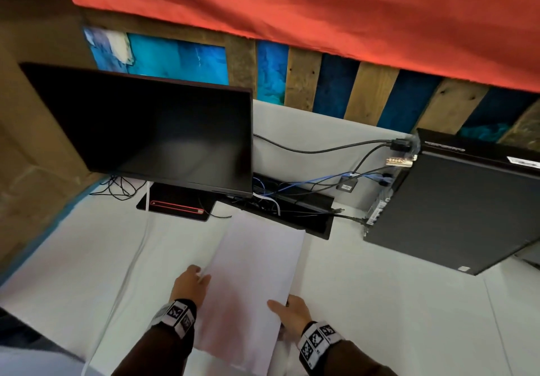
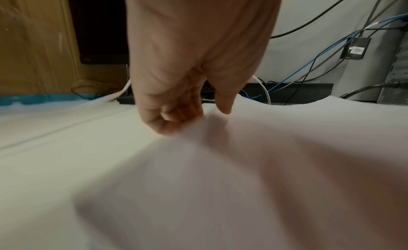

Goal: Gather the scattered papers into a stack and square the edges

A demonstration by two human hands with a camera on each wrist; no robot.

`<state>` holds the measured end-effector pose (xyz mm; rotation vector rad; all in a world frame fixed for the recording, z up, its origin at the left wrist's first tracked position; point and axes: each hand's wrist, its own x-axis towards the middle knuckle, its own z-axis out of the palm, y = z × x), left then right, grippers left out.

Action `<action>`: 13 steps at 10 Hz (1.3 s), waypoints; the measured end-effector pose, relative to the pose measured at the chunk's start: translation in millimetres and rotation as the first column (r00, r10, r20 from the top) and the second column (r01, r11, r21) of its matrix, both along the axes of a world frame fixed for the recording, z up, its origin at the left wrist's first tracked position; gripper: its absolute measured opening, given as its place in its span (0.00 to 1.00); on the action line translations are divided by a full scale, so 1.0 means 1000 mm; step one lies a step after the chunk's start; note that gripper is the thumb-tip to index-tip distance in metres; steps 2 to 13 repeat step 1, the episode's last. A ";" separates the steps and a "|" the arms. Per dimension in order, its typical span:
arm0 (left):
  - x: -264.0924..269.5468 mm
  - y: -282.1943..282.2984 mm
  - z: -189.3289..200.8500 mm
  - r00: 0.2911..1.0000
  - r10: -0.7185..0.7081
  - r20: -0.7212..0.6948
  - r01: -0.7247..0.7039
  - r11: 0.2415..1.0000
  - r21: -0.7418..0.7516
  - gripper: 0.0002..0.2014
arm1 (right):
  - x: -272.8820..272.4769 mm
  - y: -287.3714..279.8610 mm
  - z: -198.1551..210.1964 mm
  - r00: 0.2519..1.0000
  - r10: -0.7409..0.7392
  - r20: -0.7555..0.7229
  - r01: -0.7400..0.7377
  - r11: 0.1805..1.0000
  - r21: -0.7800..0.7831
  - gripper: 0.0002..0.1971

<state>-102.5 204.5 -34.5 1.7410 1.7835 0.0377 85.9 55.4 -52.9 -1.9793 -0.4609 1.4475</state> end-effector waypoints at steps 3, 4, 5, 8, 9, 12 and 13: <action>-0.012 -0.008 0.011 0.995 -0.080 -0.064 0.088 0.988 0.129 0.18 | 0.020 -0.010 0.041 0.991 0.098 0.092 -0.093 0.994 -0.055 0.19; -0.012 -0.008 0.011 0.995 -0.080 -0.064 0.088 0.988 0.129 0.18 | 0.020 -0.010 0.041 0.991 0.098 0.092 -0.093 0.994 -0.055 0.19; -0.012 -0.008 0.011 0.995 -0.080 -0.064 0.088 0.988 0.129 0.18 | 0.020 -0.010 0.041 0.991 0.098 0.092 -0.093 0.994 -0.055 0.19; -0.012 -0.008 0.011 0.995 -0.080 -0.064 0.088 0.988 0.129 0.18 | 0.020 -0.010 0.041 0.991 0.098 0.092 -0.093 0.994 -0.055 0.19; -0.012 -0.008 0.011 0.995 -0.080 -0.064 0.088 0.988 0.129 0.18 | 0.020 -0.010 0.041 0.991 0.098 0.092 -0.093 0.994 -0.055 0.19; -0.012 -0.008 0.011 0.995 -0.080 -0.064 0.088 0.988 0.129 0.18 | 0.020 -0.010 0.041 0.991 0.098 0.092 -0.093 0.994 -0.055 0.19; -0.012 -0.008 0.011 0.995 -0.080 -0.064 0.088 0.988 0.129 0.18 | 0.020 -0.010 0.041 0.991 0.098 0.092 -0.093 0.994 -0.055 0.19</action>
